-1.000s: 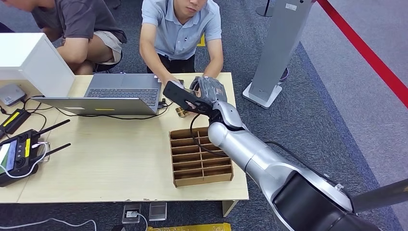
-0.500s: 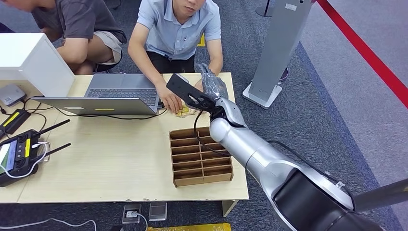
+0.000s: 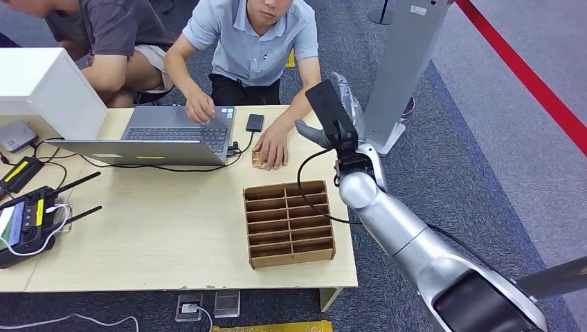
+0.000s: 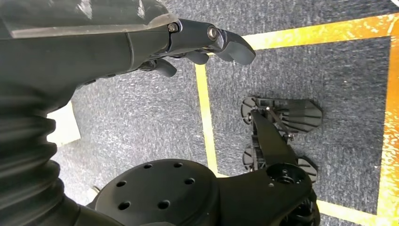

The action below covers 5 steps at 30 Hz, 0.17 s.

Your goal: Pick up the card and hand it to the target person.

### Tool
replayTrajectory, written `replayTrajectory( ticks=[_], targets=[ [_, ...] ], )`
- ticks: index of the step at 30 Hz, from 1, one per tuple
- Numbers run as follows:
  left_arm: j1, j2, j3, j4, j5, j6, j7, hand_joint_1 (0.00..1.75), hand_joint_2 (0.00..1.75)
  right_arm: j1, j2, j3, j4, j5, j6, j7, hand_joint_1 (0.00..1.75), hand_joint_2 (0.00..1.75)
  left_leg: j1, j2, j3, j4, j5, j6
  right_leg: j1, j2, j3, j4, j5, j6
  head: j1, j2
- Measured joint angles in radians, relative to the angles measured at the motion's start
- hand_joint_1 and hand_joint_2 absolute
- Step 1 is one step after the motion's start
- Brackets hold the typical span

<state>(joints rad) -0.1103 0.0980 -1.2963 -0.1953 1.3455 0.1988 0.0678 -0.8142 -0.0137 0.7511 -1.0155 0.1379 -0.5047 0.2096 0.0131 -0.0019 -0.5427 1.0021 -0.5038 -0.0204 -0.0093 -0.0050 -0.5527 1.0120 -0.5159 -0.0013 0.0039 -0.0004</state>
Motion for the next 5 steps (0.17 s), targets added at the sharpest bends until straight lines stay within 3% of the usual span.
replayTrajectory(
  ticks=[5],
  targets=[
    [0.005,0.001,0.000,0.000,0.003,0.003,0.017,0.00,1.75,0.138,-0.098,-0.099,-0.257,-0.010,-0.016,-0.018,0.00,1.75,0.000,0.000,-0.001,0.000,0.000,0.000,0.000,0.000,0.000,0.000,0.000,0.000,0.000,0.000]
  ],
)
